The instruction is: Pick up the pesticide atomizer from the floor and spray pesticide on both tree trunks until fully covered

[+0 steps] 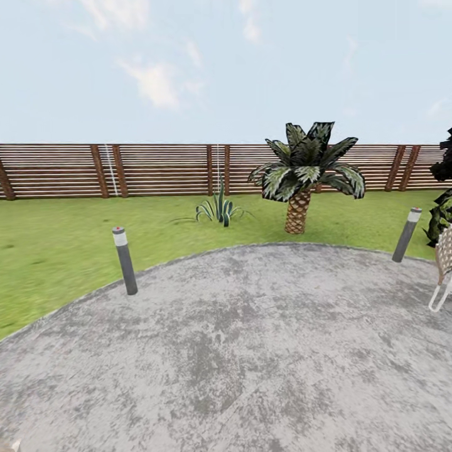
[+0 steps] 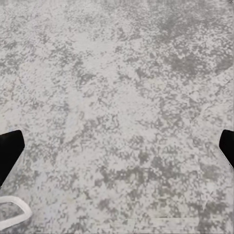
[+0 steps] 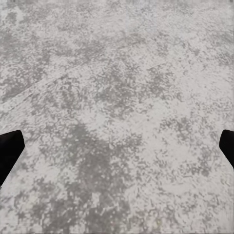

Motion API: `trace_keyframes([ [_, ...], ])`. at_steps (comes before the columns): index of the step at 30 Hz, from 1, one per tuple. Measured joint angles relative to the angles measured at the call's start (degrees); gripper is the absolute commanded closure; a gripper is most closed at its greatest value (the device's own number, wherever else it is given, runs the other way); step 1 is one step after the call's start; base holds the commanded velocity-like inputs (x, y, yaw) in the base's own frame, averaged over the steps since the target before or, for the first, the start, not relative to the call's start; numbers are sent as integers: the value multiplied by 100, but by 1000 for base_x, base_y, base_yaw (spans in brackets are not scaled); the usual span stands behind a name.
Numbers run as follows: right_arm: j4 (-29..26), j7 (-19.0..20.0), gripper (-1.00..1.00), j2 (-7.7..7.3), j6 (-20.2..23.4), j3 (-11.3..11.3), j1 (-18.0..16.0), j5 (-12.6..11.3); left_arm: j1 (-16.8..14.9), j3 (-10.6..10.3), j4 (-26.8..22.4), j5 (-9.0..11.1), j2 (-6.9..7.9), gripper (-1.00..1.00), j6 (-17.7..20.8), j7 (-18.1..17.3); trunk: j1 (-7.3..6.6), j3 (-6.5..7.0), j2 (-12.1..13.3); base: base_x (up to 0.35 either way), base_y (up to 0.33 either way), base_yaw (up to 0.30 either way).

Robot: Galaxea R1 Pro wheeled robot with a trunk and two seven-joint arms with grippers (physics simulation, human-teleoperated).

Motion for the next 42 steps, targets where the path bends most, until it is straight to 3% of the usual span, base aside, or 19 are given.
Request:
trace_keyframes([
  [25,9,-6,-100,0,0,3,0,0,0,0,0,0,-1,-100,-9,0,0,0,0,338,0,6],
  [42,9,-23,-100,0,0,4,0,0,0,0,0,0,-1,-100,-9,0,0,0,0,338,0,249],
])
